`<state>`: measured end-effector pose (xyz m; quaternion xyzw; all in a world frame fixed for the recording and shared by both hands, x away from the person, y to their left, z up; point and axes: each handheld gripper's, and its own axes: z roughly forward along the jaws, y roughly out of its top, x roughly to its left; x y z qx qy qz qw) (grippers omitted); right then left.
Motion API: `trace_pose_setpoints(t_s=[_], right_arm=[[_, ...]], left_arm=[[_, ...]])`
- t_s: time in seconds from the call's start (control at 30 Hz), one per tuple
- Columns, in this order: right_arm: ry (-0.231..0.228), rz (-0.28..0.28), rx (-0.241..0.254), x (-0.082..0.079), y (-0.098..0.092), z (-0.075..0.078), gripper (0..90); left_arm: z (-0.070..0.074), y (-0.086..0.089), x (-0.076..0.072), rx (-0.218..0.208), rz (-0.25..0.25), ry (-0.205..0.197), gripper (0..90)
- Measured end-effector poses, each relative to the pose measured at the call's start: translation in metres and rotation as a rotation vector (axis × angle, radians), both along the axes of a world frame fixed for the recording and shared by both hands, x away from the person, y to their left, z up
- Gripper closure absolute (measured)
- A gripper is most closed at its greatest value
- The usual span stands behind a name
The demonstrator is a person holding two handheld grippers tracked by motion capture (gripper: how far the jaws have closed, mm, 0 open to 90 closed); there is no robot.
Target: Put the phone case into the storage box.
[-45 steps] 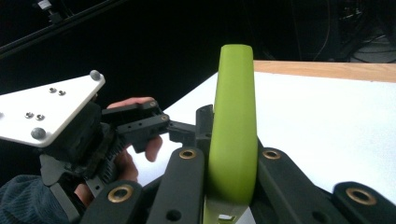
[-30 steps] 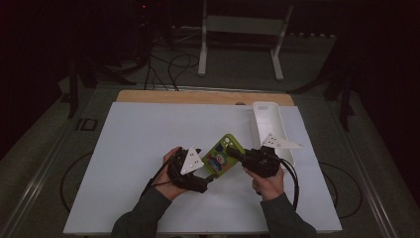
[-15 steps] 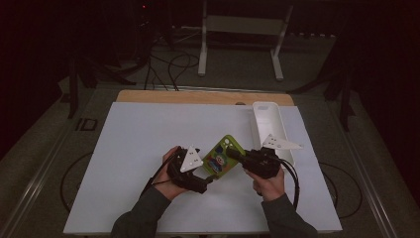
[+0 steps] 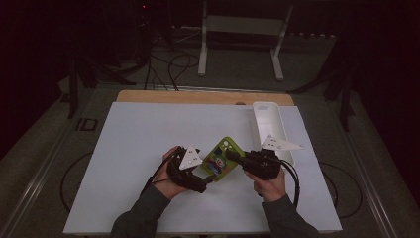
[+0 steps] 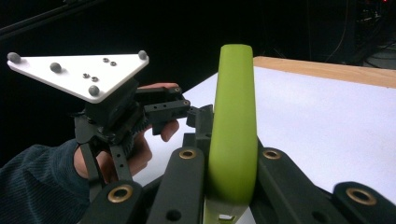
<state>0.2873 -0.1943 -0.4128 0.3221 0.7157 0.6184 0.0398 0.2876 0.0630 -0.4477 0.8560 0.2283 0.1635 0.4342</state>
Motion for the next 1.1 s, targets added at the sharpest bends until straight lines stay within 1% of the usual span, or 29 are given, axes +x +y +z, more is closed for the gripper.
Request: trace_pose_setpoints(t_s=[0.43, 0.67, 0.93, 1.07, 1.1], right_arm=[[-0.008, 0.036, -0.003, -0.0022, 0.0013, 0.0028, 86.0], [-0.021, 0.056, -0.013, -0.0041, 0.003, 0.0049, 86.0], [-0.031, 0.078, -0.018, -0.0051, 0.003, 0.0053, 86.2], [-0.036, 0.096, -0.018, -0.006, 0.0033, 0.0054, 86.2], [-0.038, 0.098, -0.018, -0.0061, 0.0033, 0.0054, 86.2]], left_arm=[[-0.0012, -0.0006, 0.0002, 0.009, -0.002, 0.005, 9.9], [-0.0017, 0.0001, 0.0007, 0.002, -0.015, 0.021, 13.1], [-0.0014, 0.002, 0.0016, -0.021, -0.051, 0.043, 17.1], [-0.0008, 0.0028, 0.0008, -0.037, -0.079, 0.053, 18.7], [-0.0007, 0.0032, 0.0007, -0.041, -0.094, 0.06, 19.5]])
